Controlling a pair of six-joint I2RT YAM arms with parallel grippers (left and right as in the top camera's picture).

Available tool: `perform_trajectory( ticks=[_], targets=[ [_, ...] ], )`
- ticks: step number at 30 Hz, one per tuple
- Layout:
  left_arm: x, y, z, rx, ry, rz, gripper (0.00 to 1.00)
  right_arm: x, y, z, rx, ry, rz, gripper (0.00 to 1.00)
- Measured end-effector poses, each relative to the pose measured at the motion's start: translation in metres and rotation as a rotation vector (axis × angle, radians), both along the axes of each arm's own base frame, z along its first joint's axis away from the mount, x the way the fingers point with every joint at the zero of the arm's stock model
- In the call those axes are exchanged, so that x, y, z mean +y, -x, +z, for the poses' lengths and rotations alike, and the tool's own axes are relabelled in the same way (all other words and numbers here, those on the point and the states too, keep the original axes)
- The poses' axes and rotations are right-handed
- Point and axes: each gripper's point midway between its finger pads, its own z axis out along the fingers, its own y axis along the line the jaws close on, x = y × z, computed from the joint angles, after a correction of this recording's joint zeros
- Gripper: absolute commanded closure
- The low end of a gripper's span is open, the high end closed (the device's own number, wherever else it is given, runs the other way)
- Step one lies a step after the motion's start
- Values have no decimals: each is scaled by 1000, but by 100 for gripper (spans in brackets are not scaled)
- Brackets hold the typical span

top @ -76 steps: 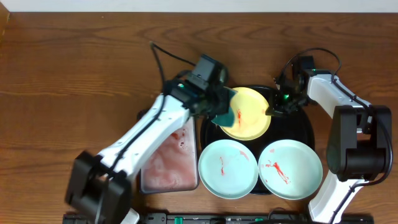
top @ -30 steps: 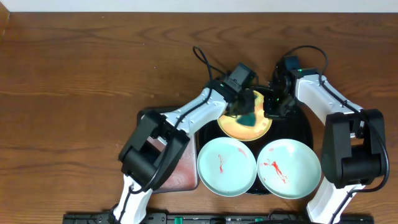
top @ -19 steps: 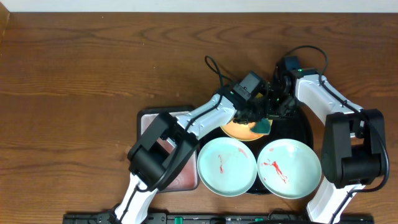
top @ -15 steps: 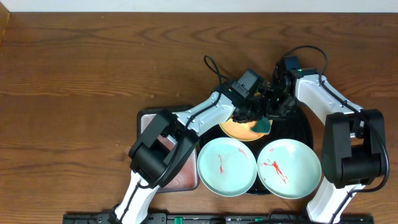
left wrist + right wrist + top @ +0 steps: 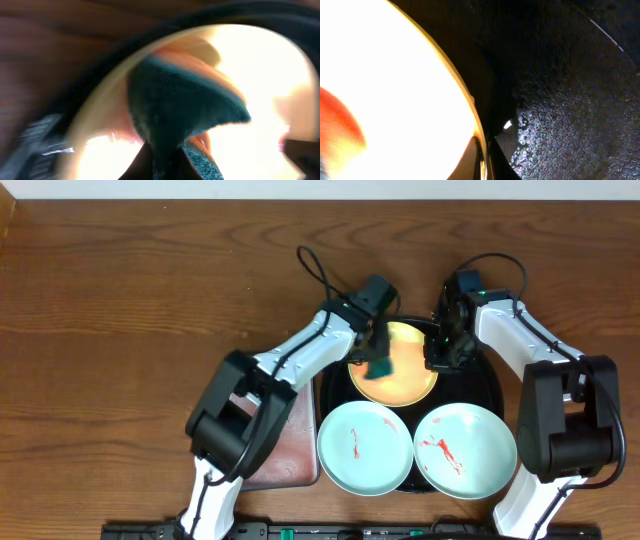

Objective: Clean dirty plates on tray and stack at the side
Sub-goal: 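Scrub the yellow plate with the sponge while right gripper holds rim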

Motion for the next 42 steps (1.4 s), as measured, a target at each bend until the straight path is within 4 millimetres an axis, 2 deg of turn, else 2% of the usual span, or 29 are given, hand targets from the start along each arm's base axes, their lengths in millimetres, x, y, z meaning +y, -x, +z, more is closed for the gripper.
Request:
perform_trajectory(
  ticks=[9,16,20,27,30,34,38,42],
  targets=[
    [20,-2,0,-69,-154,-8,93,1,0,0,-1,-3,0,99],
    [11,2,0,-71,-138,7,93,1,0,0,-1,-4,0,99],
    [-8,7,2,-88,-96,-15,93,1,0,0,0,-4,0,99],
    [-74,32,3,-53,104,-81,92,0,1,0,2,-3,0,99],
    [-82,38,2,-28,137,-84,93,0,1,0,4,-1,0,99],
    [-79,34,2,2,164,-72,92,0,1,0,4,-1,0,99],
    [-67,32,0,24,147,-74,93,0,1,0,5,0,0,99],
    [-30,23,-5,30,22,-50,93,0,1,0,5,0,0,99]
  ],
)
